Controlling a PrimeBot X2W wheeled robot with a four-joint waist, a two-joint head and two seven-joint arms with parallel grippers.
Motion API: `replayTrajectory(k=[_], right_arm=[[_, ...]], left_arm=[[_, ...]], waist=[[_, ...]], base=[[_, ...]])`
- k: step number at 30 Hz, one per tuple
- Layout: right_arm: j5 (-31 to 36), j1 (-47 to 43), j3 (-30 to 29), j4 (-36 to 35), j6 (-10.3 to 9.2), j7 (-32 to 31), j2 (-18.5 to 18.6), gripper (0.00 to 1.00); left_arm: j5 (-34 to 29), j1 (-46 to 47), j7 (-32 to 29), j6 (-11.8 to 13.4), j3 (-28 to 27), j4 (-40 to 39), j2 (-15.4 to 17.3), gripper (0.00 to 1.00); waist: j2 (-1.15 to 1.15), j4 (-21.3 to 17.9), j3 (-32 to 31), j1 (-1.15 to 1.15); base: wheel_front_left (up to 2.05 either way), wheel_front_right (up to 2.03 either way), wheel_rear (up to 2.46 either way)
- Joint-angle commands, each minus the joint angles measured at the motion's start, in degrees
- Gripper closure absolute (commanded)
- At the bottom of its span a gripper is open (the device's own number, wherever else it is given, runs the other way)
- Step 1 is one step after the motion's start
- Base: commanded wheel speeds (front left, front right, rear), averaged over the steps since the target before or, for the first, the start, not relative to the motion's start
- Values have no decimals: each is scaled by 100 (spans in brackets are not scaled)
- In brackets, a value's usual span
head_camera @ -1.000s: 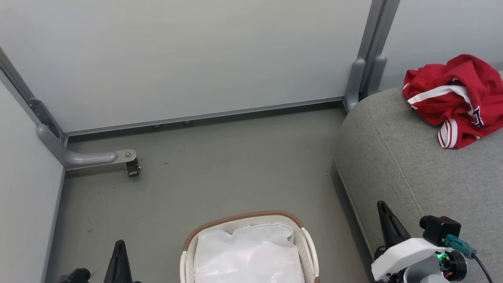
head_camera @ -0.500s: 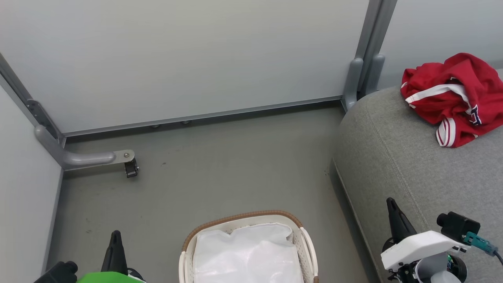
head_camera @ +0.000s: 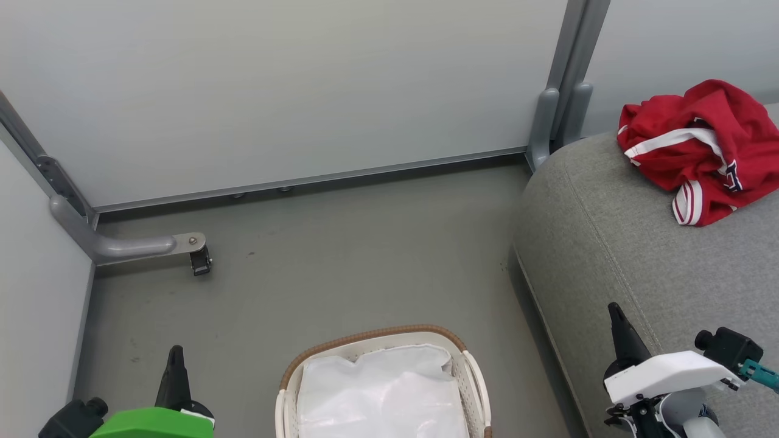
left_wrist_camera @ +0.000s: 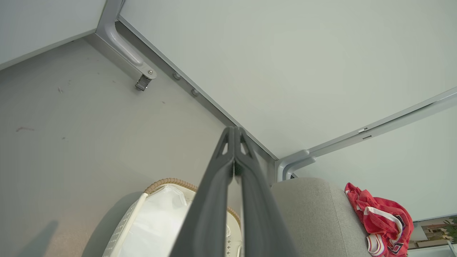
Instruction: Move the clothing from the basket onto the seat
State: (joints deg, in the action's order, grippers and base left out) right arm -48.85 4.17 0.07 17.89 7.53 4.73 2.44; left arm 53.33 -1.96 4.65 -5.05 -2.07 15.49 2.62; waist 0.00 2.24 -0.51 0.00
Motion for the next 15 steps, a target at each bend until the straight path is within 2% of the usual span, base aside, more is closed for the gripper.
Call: replayTrajectory(k=[1,15], right_arm=[[-195,137,-49,-94,-2,-40,30,100],[-1149,166,-192,-168,-3,-291,36,100]], left_arm=[[162,191,-35,-40,-48,-75,21,100],[1025,350,-287,-91,-140,-95,26,100]], waist=[[0,-4,1,0],[0,-42,13,0]], base=[[0,0,0],[0,0,0]])
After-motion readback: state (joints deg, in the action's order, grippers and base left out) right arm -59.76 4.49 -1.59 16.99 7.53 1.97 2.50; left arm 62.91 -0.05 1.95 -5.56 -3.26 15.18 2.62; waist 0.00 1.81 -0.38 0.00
